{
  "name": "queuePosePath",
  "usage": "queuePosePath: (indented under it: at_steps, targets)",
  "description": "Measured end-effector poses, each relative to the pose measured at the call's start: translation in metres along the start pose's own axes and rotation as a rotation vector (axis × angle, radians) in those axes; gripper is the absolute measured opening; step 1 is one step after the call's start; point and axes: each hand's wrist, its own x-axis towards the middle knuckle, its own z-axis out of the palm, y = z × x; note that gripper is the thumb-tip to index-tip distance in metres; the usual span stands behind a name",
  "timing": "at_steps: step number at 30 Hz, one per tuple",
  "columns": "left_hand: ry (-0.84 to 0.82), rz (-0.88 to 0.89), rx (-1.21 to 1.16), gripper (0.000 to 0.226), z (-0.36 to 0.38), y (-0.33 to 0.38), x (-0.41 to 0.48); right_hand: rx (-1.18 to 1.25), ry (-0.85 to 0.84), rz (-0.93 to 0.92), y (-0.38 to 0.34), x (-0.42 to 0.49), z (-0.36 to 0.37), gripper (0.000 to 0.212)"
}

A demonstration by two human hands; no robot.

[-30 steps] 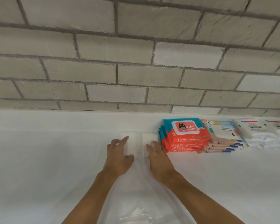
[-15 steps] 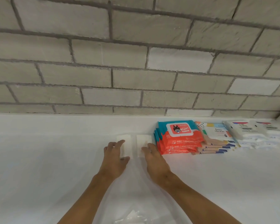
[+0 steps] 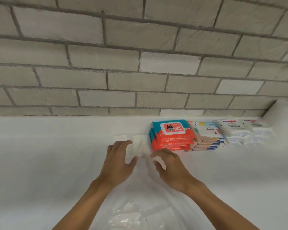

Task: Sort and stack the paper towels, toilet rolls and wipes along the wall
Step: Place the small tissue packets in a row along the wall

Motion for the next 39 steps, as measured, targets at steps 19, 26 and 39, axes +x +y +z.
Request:
queuePosePath:
  at_steps: [19, 26, 39]
  targets:
    - [-0.235, 0.155, -0.043, 0.034, -0.020, 0.063, -0.142, 0.099, -0.079, 0.140, 0.000, -0.160, -0.034, 0.018]
    - [-0.507, 0.187, 0.033, 0.040, -0.026, 0.065, -0.190, 0.097, -0.156, 0.162, 0.005, -0.195, -0.026, 0.018]
    - [-0.743, 0.257, 0.435, 0.081, -0.010, 0.086, -0.228, -0.043, -0.121, 0.421, -0.021, -0.186, 0.003, 0.077]
